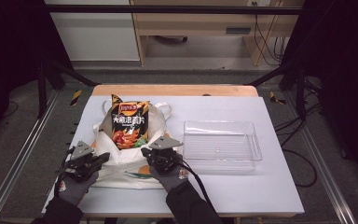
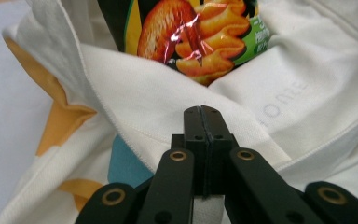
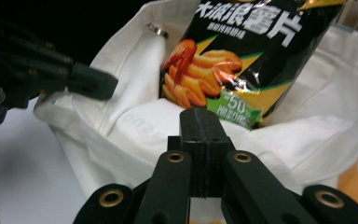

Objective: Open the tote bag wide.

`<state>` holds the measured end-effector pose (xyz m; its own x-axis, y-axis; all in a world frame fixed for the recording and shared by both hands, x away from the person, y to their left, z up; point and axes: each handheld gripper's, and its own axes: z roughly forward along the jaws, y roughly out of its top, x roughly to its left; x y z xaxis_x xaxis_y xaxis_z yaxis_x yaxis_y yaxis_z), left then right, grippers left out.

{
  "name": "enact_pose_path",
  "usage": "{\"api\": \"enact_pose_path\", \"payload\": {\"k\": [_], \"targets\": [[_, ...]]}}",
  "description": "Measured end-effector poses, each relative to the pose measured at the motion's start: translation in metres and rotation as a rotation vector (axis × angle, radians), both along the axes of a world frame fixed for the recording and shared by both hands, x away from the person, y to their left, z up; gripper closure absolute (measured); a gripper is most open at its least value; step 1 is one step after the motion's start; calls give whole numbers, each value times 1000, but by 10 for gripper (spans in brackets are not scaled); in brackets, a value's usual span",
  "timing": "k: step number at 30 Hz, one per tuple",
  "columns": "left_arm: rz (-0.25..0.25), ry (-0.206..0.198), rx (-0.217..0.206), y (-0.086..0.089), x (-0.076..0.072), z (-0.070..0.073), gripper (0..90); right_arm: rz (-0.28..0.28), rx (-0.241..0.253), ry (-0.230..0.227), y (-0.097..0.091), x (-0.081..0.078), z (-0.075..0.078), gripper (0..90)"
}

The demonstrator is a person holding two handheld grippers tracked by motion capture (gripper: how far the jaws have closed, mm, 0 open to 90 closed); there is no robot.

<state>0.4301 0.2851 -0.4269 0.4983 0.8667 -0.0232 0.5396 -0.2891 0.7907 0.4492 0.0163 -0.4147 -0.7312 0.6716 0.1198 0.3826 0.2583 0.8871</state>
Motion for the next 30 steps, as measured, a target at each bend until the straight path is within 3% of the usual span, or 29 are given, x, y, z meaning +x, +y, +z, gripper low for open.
{"api": "enact_pose_path", "payload": {"k": [4,8,13,16,19,21,24,27,30], "targets": [[-7,17,21,-1,-1,-5,896,-38,-15,-23,0,4,6,900],[-11,29,42,-3,-3,-9,895,-43,-46,13,-2,9,-1,900],[-13,46,53,-4,-2,-11,894,-22,-75,75,2,9,-20,900],[-22,49,20,-6,0,-8,885,-18,-104,93,4,7,-32,900],[-21,10,-25,-7,3,5,873,-18,-120,114,6,8,-42,900],[-2,-22,-20,-6,8,12,862,-18,-126,125,7,8,-45,900],[50,-30,-14,2,17,13,856,-12,-140,133,7,7,-48,900],[92,-1,-2,12,22,4,858,-6,-176,133,8,5,-51,900],[104,41,34,20,20,-8,864,-4,-178,140,6,3,-52,900]]}}
